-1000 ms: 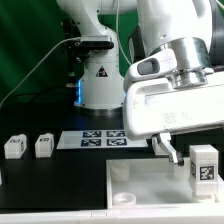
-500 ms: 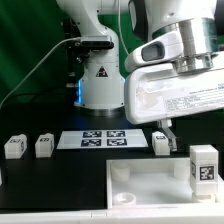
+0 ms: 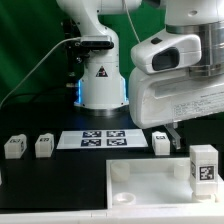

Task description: Assemble one leg

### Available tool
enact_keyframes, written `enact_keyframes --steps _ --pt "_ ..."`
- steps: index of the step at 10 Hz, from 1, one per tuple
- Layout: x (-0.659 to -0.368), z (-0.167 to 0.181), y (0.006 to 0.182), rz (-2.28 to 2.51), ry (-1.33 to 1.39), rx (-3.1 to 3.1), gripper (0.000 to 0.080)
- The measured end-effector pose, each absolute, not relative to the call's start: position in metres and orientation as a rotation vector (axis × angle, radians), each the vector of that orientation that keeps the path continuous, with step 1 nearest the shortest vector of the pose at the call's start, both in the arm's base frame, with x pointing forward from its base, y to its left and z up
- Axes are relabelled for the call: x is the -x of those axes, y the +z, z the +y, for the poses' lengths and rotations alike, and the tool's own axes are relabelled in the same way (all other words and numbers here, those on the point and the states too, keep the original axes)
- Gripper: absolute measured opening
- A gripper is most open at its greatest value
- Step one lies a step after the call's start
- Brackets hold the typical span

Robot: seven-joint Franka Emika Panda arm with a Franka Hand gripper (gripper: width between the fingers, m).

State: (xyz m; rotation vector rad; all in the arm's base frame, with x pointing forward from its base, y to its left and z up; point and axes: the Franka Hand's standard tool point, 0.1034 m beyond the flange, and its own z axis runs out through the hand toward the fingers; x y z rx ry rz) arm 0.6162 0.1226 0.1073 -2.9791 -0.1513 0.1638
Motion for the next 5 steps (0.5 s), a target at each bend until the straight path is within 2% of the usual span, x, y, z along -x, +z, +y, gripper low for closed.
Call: enact_keyframes --steps 5 --pt "-0.627 0.11 0.098 0.004 0.218 2.991 0.0649"
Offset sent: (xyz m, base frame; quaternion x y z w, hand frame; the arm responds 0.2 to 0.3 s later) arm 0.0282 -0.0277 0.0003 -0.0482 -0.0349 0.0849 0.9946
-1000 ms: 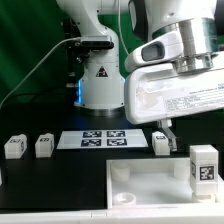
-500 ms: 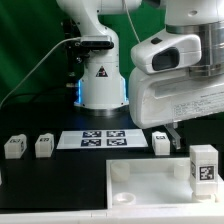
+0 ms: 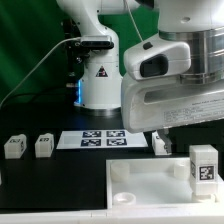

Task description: Assemble one leg

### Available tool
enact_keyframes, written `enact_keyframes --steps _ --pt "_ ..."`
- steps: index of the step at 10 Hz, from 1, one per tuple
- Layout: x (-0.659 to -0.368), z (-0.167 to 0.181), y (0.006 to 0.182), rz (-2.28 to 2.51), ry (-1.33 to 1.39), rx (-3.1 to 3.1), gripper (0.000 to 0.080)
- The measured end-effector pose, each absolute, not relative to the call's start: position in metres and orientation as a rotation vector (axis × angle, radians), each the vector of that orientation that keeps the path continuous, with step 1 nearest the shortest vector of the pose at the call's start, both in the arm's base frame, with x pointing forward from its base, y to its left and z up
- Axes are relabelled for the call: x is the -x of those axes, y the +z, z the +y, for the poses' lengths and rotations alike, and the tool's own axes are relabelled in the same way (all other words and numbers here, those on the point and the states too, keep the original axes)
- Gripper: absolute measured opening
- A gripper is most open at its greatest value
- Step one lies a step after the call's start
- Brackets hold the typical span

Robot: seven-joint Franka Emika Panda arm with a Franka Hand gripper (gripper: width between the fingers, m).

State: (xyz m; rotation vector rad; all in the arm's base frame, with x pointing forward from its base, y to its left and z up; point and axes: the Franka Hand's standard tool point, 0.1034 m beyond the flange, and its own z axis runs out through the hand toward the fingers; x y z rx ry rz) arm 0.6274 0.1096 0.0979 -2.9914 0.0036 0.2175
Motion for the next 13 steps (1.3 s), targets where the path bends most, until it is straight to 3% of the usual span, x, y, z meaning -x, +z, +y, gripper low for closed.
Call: enact_keyframes --steps 4,7,9,10,11,13 --pt "-0.623 0.12 0.08 0.015 0.195 2.996 0.0649" --pt "-0.623 0.122 0.08 0.015 0.196 2.997 0.0649" --pt "-0.623 0.122 0.08 0.015 0.196 2.997 0.0411" --pt "-0.623 0.121 0.08 0.015 0.196 2.998 0.0411" --pt "-0.623 0.12 0.08 0.018 0.195 2.999 0.0305" --pt "-0.624 0.119 0.08 0.021 0.196 3.0 0.0305"
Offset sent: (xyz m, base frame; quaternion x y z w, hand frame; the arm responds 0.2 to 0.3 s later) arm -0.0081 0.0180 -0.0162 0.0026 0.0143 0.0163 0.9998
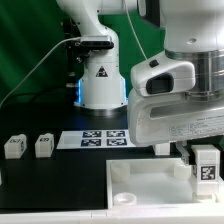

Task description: Assemble one leg

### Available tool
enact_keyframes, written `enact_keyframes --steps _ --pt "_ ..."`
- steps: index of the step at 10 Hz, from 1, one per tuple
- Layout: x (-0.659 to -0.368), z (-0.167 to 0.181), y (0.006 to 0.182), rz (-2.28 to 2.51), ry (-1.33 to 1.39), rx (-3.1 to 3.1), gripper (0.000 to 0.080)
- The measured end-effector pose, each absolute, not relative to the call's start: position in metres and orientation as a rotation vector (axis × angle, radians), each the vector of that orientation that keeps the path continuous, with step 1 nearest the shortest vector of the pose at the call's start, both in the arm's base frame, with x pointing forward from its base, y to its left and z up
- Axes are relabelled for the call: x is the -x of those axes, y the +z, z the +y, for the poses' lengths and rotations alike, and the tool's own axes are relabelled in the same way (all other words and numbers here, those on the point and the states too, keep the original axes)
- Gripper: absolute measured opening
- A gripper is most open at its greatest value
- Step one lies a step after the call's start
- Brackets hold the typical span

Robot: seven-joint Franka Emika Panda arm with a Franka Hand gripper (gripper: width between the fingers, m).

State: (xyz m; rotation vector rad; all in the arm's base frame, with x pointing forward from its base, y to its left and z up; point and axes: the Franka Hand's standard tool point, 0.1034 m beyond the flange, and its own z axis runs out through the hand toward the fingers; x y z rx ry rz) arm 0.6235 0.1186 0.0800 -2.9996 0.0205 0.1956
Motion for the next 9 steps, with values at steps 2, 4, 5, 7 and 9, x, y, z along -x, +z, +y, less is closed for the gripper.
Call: enact_keyframes --steps 2,4,5,7,9 --pt "-0.624 0.117 0.079 0.074 0.191 3.0 0.0304" --pt "-0.628 0.116 0.078 0.332 0.169 2.976 0.0298" --pt "-0.631 0.117 0.077 0.588 0.144 2.935 0.0297" --pt "-0.634 0.114 0.077 0.969 0.166 2.79 0.0298" --pt "-0.633 0.113 0.077 1.279 0.194 2.641 0.0298"
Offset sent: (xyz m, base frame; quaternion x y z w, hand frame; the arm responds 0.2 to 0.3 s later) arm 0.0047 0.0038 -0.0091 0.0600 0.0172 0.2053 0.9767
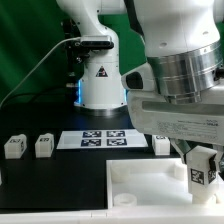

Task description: Assemble one leg

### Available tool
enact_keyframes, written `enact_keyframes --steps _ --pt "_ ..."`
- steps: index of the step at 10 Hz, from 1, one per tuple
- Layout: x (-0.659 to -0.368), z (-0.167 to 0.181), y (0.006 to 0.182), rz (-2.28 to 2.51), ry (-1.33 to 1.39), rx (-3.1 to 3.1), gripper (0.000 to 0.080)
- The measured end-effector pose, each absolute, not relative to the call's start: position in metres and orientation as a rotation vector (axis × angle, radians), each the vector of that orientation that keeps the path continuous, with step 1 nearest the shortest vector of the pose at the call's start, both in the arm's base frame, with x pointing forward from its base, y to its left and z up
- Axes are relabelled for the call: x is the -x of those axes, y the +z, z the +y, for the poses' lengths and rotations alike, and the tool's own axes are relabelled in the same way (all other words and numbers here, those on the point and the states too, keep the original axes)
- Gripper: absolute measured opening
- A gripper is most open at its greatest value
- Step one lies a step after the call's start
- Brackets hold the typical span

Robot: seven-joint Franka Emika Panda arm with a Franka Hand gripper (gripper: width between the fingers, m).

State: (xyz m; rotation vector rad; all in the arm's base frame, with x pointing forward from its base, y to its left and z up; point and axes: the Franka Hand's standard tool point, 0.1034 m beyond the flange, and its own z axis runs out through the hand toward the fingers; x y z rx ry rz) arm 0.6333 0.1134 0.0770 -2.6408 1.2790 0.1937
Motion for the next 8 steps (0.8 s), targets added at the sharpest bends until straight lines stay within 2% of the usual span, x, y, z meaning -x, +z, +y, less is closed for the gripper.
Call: enact_keyframes --steps 4,7,8 --pt "-0.632 0.118 0.075 1.774 0.255 2.365 0.0297" --pt "-0.637 0.134 0.072 2.209 0.238 1.899 0.0297" --pt "-0.636 0.134 0.072 2.186 0.236 1.925 0.0297"
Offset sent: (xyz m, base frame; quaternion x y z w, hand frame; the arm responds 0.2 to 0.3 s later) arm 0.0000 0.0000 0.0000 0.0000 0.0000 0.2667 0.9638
